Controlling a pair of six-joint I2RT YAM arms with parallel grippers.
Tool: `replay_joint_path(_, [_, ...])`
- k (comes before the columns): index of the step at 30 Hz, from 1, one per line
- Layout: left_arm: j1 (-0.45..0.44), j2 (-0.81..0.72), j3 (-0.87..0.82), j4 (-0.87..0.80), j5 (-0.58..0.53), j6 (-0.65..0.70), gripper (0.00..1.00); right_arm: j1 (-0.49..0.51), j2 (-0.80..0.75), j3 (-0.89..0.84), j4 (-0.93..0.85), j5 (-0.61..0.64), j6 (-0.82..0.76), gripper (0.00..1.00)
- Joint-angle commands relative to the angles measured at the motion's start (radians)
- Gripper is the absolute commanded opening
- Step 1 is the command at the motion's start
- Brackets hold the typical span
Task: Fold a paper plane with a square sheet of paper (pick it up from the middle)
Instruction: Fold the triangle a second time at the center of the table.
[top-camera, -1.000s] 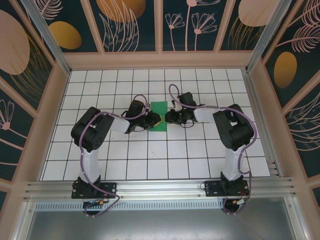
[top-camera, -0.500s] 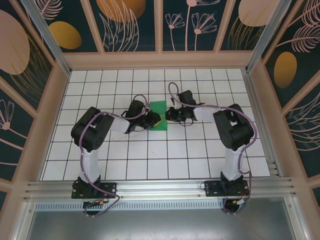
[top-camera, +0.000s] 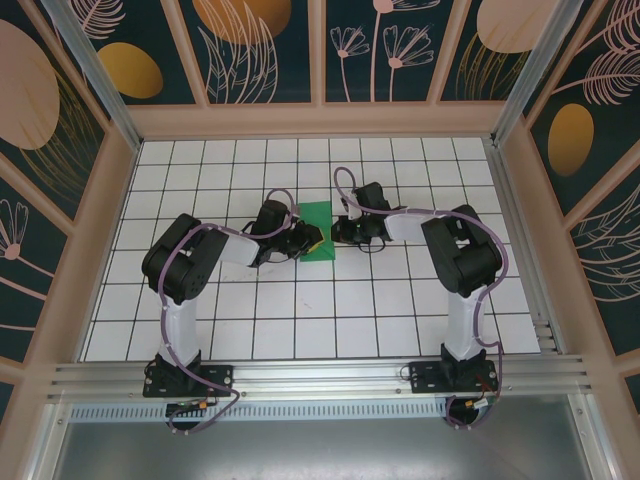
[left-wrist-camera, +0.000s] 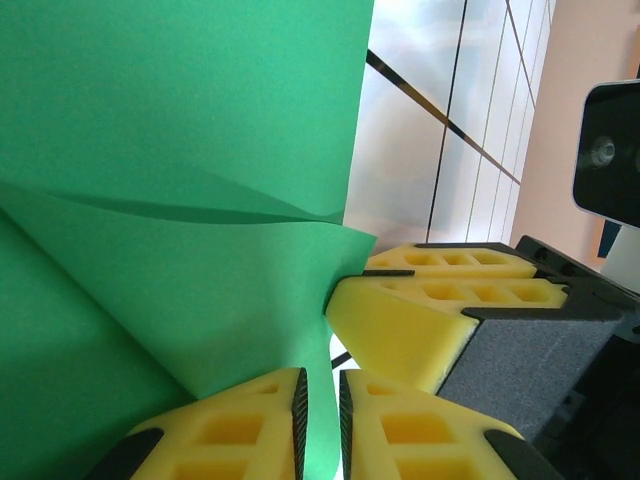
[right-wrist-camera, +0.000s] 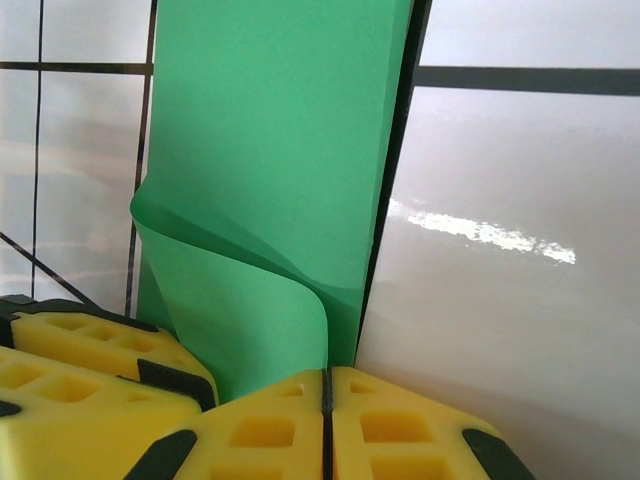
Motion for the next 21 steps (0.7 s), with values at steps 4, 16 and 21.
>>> replay_joint_path(4, [-0.005, -0.010, 0.007, 0.026, 0.018, 0.004, 0.21, -0.005, 0.035, 0.043, -0.008, 0.012, -0.016, 0.09])
replay_joint_path(16, [-0.005, -0.033, 0.011, 0.058, 0.034, 0.010, 0.22, -0.004, 0.072, 0.069, -0.050, 0.030, -0.016, 0.09])
replay_joint_path(21, [-0.005, -0.033, 0.016, 0.068, 0.028, 0.008, 0.23, -0.005, 0.075, 0.069, -0.055, 0.034, -0.018, 0.09])
